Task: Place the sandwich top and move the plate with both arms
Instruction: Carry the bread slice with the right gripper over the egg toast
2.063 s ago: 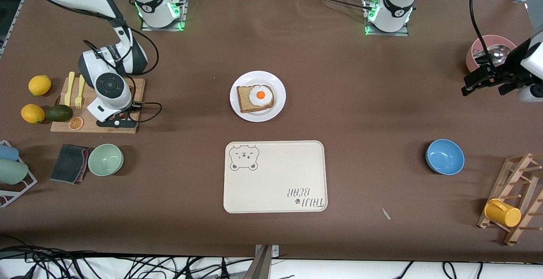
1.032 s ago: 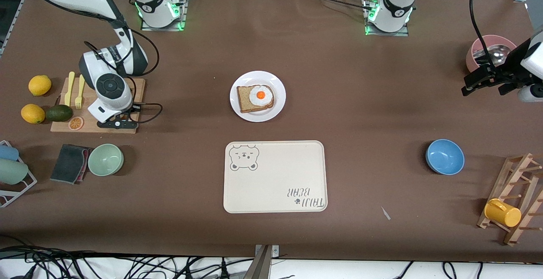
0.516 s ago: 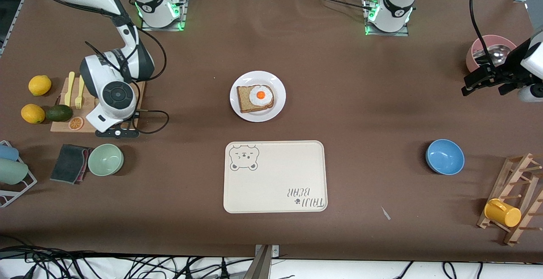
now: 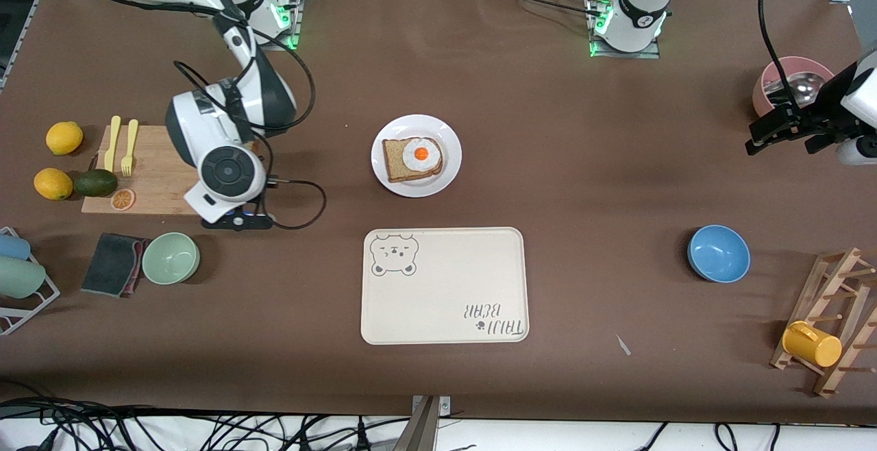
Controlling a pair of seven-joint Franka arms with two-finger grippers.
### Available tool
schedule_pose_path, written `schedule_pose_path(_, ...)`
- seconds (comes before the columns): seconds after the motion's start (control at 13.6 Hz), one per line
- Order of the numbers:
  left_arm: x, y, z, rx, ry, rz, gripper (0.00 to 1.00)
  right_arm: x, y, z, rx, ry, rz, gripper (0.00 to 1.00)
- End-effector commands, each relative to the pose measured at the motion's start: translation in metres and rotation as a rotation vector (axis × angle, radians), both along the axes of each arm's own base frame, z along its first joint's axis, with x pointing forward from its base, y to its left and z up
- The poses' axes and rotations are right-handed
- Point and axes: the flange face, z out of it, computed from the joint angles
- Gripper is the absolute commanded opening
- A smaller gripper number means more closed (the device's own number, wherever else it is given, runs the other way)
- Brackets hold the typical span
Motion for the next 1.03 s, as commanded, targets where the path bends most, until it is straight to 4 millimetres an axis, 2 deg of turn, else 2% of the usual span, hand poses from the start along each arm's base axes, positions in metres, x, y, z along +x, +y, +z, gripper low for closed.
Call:
schedule_pose_path(0.0,0.0,0.001,0.006,0.025,0.002,0.005,1.0,0.002,0.052,-0.001,0.078,0.015,-0.057,0.0)
schedule_pose_path(0.15,0.0,0.001,0.006,0.025,0.002,0.005,1.0,0.002,0.106,0.004,0.127,-0.01,-0.104,0.0)
schedule_pose_path(0.29,0.0,0.001,0.006,0.025,0.002,0.005,1.0,-0.002,0.162,0.007,0.151,-0.041,-0.075,0.0)
schedule_pose_path(0.37,0.0,0.002,0.006,0.025,0.002,0.007,1.0,-0.008,0.181,0.005,0.153,-0.047,-0.071,0.0)
schedule_pose_path(0.52,0.0,0.001,0.006,0.025,0.002,0.005,1.0,-0.034,0.226,0.001,0.167,-0.056,-0.138,0.0)
schedule_pose_path(0.66,0.0,0.002,0.006,0.025,0.002,0.008,1.0,-0.057,0.262,-0.002,0.177,-0.085,-0.172,0.0)
schedule_pose_path(0.81,0.0,0.002,0.006,0.025,0.002,0.007,1.0,-0.071,0.289,-0.012,0.197,-0.117,-0.208,0.0)
schedule_pose_path(0.96,0.0,0.003,0.006,0.025,0.002,0.01,1.0,-0.081,0.305,-0.035,0.195,-0.122,-0.219,0.0)
